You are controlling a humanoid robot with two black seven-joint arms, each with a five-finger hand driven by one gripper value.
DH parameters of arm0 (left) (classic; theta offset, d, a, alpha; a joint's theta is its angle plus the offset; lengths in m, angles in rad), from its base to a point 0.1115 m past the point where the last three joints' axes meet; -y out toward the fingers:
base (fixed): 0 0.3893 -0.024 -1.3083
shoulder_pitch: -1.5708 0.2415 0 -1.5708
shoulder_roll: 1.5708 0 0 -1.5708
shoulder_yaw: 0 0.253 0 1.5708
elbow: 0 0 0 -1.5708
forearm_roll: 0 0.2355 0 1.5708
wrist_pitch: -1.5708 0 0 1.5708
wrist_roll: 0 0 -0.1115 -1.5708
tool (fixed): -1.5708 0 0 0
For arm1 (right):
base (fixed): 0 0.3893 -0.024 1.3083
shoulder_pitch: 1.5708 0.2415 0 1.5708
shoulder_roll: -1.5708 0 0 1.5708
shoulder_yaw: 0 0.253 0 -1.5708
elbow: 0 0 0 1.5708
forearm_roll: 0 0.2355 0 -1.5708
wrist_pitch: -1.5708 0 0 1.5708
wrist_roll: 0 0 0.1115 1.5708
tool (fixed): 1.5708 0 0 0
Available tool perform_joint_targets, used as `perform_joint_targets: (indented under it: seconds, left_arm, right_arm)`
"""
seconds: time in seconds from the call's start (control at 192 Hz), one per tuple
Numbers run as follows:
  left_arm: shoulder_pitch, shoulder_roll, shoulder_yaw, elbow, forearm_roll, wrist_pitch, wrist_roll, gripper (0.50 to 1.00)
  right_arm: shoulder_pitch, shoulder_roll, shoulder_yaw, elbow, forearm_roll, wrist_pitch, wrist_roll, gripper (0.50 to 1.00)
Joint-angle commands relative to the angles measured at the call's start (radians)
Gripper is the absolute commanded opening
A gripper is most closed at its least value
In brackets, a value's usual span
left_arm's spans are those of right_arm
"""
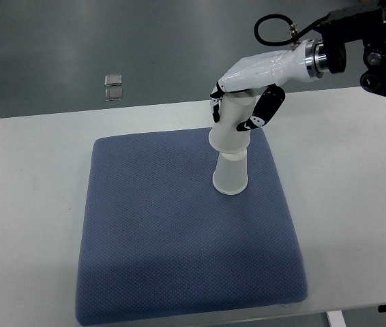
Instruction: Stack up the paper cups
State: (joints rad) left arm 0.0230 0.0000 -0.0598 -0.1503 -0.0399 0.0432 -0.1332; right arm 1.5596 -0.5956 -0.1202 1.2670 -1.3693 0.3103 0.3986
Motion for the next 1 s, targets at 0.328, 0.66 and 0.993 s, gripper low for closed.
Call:
perform_joint_targets:
  seconds: [0.328,0.66,0.993]
  left_arm:
    - [0.000,0.000,0.000,0.000,0.000,0.000,0.000,1.000]
    - [0.000,0.000,-0.002,0.000,0.000,0.000,0.000,1.000]
    - [0.000,0.000,-0.002,0.000,0.000,0.000,0.000,1.000]
  right_arm:
    - [-0.052,0.030,0.002,-0.035,-0.016,-0.013,-0.004,0.639]
    - [-0.075,0.036,0.001,-0.051,-0.027,-0.020,-0.004,0.639]
    - [-0.116,0.048,0.001,-0.064,-0.040,-0.045,-0.004,0.639]
